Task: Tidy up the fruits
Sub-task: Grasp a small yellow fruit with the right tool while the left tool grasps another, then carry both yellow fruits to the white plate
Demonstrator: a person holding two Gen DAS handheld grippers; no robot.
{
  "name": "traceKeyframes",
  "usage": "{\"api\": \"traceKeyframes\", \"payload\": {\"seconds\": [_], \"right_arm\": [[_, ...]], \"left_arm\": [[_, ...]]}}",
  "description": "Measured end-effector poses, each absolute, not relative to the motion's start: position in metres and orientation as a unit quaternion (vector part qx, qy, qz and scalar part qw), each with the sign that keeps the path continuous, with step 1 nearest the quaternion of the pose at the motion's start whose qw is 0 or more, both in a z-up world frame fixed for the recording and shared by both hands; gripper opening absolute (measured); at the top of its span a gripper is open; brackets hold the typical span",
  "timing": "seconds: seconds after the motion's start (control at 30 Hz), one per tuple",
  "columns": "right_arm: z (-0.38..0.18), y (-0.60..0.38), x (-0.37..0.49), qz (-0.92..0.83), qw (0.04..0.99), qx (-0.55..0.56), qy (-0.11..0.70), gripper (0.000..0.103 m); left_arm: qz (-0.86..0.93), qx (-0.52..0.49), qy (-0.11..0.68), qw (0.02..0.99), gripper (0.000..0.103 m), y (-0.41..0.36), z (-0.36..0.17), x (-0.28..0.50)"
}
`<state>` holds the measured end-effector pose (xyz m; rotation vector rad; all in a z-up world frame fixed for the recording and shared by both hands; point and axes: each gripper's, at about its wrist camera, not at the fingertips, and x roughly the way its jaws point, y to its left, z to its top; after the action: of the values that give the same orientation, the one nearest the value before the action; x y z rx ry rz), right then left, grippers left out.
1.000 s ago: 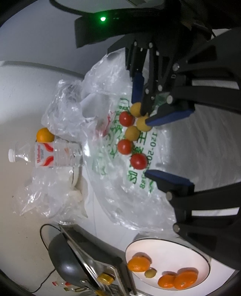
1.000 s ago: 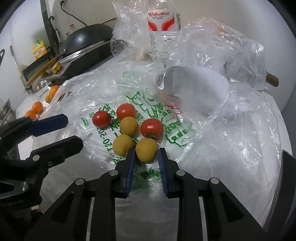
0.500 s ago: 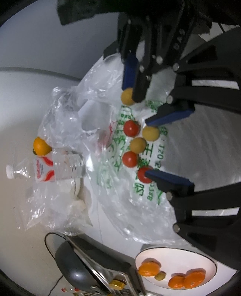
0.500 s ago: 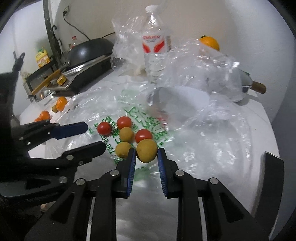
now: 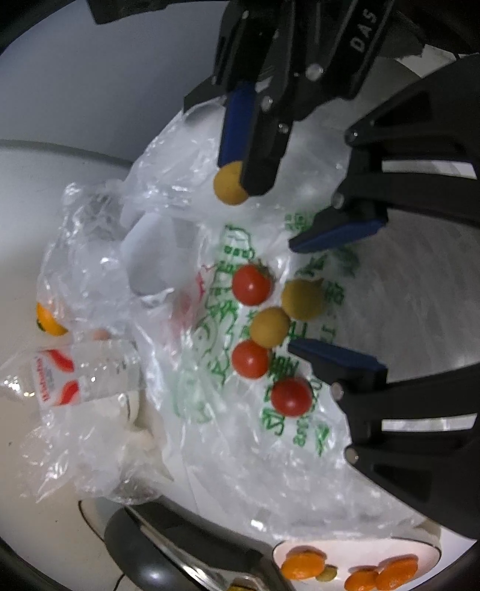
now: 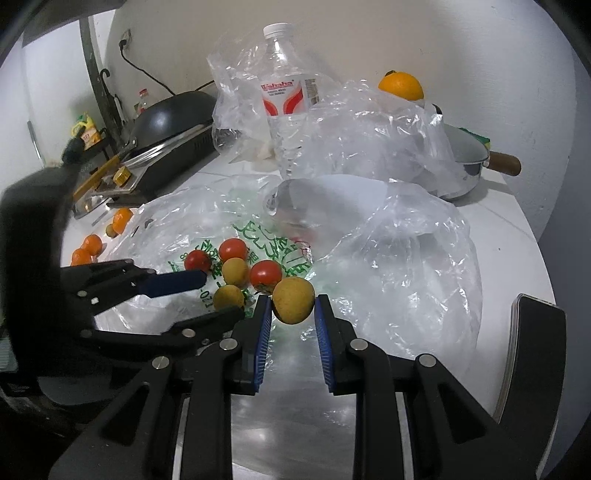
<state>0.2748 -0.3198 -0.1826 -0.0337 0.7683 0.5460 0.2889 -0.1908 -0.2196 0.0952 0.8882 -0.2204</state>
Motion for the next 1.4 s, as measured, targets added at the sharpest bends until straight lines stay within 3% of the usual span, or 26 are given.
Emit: {"api": "traceKeyframes", "payload": {"seconds": [0.13,0.2,0.3,0.77,1.4], "right_arm": [[-0.185,-0.325,0.275,0.264,0.890,-0.010,0.371,0.026],[-0.187,-0.326,0.276,0.267,0.889,-0.006,0.372,0.026],[-0.187,-0.326,0.275,0.270,0.888,-0.005,0.372,0.026],[-0.183,-0.320,0.271,0.270,0.891,-0.009,0.366,0.026],[-0.152,-0.278,0.242,0.268,0.901,-0.038,0.339,0.026]], "left_arm": [[-0.114,0.049,0.426,0.896,0.044,-0.196,-0.223,0.291],[-0.116,0.053,0.425,0.896,0.034,-0.198,-0.224,0.291],[-0.118,0.049,0.424,0.896,0.026,-0.199,-0.226,0.292],[-0.138,0.054,0.399,0.905,0.026,-0.203,-0.214,0.280],[-0.139,0.028,0.353,0.925,0.026,-0.151,-0.171,0.238]]}}
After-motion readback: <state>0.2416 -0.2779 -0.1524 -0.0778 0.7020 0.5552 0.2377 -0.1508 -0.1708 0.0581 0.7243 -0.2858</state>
